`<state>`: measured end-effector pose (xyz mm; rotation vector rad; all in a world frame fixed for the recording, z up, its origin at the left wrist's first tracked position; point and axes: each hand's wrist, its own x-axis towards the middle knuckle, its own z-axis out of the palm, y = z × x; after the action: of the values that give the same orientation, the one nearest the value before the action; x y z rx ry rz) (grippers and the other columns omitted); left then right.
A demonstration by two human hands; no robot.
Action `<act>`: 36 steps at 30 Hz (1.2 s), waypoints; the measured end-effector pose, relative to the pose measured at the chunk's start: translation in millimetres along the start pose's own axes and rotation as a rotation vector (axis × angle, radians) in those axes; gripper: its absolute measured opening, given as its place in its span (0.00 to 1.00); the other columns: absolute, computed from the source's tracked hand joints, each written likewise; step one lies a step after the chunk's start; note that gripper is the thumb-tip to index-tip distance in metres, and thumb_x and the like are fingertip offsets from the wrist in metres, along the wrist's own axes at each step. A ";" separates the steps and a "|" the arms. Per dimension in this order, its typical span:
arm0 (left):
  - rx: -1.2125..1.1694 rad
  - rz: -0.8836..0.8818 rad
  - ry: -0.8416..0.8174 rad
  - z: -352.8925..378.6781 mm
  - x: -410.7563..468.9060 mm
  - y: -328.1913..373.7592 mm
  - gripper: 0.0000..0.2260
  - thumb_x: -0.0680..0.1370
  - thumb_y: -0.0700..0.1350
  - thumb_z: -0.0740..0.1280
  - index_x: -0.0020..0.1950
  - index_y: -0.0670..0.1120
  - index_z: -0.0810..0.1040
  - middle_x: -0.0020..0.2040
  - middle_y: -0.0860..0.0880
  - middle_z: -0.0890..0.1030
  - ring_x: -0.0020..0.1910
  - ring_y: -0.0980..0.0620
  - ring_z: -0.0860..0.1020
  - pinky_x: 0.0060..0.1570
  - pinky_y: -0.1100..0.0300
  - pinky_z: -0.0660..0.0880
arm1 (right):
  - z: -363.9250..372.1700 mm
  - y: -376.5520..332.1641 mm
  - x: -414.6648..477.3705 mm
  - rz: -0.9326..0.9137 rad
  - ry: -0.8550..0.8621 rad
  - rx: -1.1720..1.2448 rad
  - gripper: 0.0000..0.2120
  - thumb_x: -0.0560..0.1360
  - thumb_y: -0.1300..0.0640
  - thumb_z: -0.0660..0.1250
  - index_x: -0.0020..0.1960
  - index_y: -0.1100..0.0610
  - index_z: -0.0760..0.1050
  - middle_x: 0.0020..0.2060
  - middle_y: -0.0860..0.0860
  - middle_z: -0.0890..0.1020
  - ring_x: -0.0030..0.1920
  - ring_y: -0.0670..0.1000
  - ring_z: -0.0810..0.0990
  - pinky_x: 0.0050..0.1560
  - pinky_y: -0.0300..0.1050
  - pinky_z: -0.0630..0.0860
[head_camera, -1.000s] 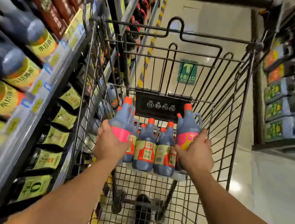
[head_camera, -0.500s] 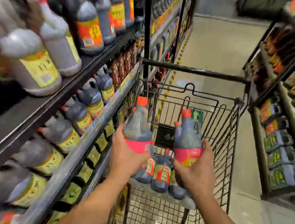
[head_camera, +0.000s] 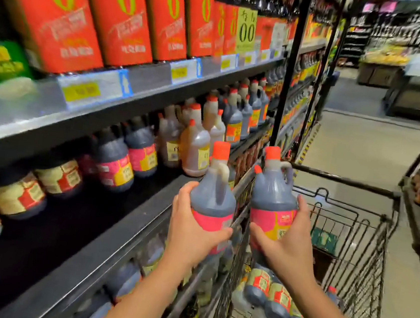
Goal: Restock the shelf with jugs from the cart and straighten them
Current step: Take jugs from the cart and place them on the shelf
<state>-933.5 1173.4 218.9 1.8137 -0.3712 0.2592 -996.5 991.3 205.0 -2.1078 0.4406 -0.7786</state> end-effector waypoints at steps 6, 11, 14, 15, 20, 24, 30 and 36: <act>0.031 0.004 0.067 -73.8 -7.0 4.0 0.37 0.59 0.50 0.80 0.61 0.66 0.63 0.52 0.70 0.76 0.48 0.66 0.79 0.42 0.65 0.77 | 35.3 -60.7 -14.6 -0.101 -0.093 0.084 0.54 0.63 0.44 0.78 0.78 0.50 0.49 0.70 0.53 0.67 0.65 0.54 0.71 0.58 0.44 0.68; 0.046 -0.028 0.176 -109.4 -0.4 -4.8 0.40 0.60 0.46 0.81 0.60 0.70 0.61 0.55 0.68 0.74 0.52 0.70 0.76 0.43 0.74 0.72 | 70.0 -87.4 -12.2 -0.159 -0.213 0.123 0.54 0.65 0.43 0.77 0.79 0.51 0.46 0.72 0.52 0.63 0.68 0.53 0.68 0.62 0.45 0.67; 0.057 -0.068 0.252 -119.7 6.7 -16.5 0.38 0.57 0.53 0.80 0.58 0.71 0.62 0.56 0.67 0.75 0.53 0.70 0.76 0.44 0.75 0.72 | 93.6 -95.5 -5.8 -0.172 -0.289 0.156 0.54 0.65 0.41 0.76 0.78 0.49 0.47 0.72 0.52 0.63 0.70 0.54 0.68 0.65 0.53 0.70; 0.066 -0.090 0.285 -121.7 10.0 -21.5 0.37 0.56 0.54 0.80 0.57 0.72 0.63 0.56 0.66 0.76 0.52 0.71 0.76 0.43 0.76 0.72 | 101.8 -98.0 -3.1 -0.171 -0.310 0.163 0.53 0.64 0.39 0.75 0.78 0.48 0.47 0.71 0.52 0.63 0.68 0.54 0.69 0.64 0.54 0.71; 0.142 -0.185 0.340 -129.8 30.6 -48.4 0.39 0.56 0.57 0.80 0.65 0.63 0.70 0.51 0.62 0.83 0.47 0.69 0.80 0.43 0.70 0.77 | 140.4 -103.7 12.6 -0.184 -0.382 0.173 0.53 0.63 0.38 0.75 0.77 0.46 0.47 0.71 0.51 0.65 0.67 0.54 0.70 0.64 0.57 0.70; 0.177 -0.214 0.395 -127.9 43.0 -60.1 0.47 0.56 0.58 0.78 0.70 0.67 0.57 0.50 0.69 0.77 0.48 0.74 0.77 0.42 0.78 0.71 | 164.9 -101.9 32.1 -0.201 -0.437 0.210 0.53 0.64 0.40 0.76 0.78 0.47 0.47 0.73 0.51 0.63 0.69 0.54 0.68 0.65 0.56 0.70; 0.147 -0.247 0.452 -123.0 58.4 -70.1 0.46 0.57 0.59 0.79 0.67 0.73 0.57 0.59 0.66 0.74 0.56 0.72 0.74 0.52 0.68 0.72 | 189.8 -97.4 59.7 -0.176 -0.541 0.363 0.53 0.63 0.39 0.75 0.78 0.44 0.46 0.73 0.47 0.63 0.70 0.50 0.68 0.66 0.56 0.71; 0.145 -0.234 0.510 -115.4 69.2 -76.8 0.45 0.57 0.55 0.80 0.67 0.69 0.60 0.64 0.56 0.76 0.61 0.57 0.77 0.62 0.50 0.75 | 215.5 -86.8 81.6 -0.155 -0.661 0.473 0.52 0.61 0.37 0.75 0.75 0.40 0.46 0.71 0.49 0.67 0.67 0.49 0.71 0.67 0.53 0.71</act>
<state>-838.5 1295.1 206.6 1.8356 0.2224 0.5786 -789.1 1124.2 204.5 -1.8179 -0.2466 -0.1989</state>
